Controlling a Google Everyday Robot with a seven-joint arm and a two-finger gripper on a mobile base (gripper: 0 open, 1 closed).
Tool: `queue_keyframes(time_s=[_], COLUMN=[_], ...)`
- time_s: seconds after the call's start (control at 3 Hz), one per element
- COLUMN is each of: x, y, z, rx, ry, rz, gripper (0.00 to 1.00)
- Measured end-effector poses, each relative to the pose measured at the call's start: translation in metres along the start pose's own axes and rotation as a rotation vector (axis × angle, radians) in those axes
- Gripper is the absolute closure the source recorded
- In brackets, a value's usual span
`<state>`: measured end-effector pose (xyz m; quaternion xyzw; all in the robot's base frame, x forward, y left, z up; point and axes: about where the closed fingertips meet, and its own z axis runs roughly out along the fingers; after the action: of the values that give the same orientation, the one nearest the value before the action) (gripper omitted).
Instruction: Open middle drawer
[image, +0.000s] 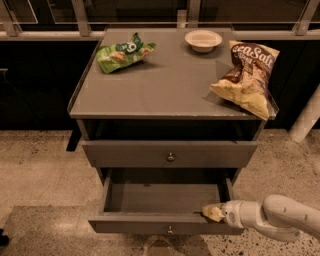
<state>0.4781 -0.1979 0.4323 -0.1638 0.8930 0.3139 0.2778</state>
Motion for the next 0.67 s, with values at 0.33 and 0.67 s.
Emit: queue_keyframes(time_s=[0.33, 0.67], x=[-0.058, -0.065], y=[0.037, 0.049], z=[-0.030, -0.024], rx=[-0.072, -0.093], ry=[-0.114, -0.124], rz=[-0.177, -0.207], gripper=[1.00, 0.81])
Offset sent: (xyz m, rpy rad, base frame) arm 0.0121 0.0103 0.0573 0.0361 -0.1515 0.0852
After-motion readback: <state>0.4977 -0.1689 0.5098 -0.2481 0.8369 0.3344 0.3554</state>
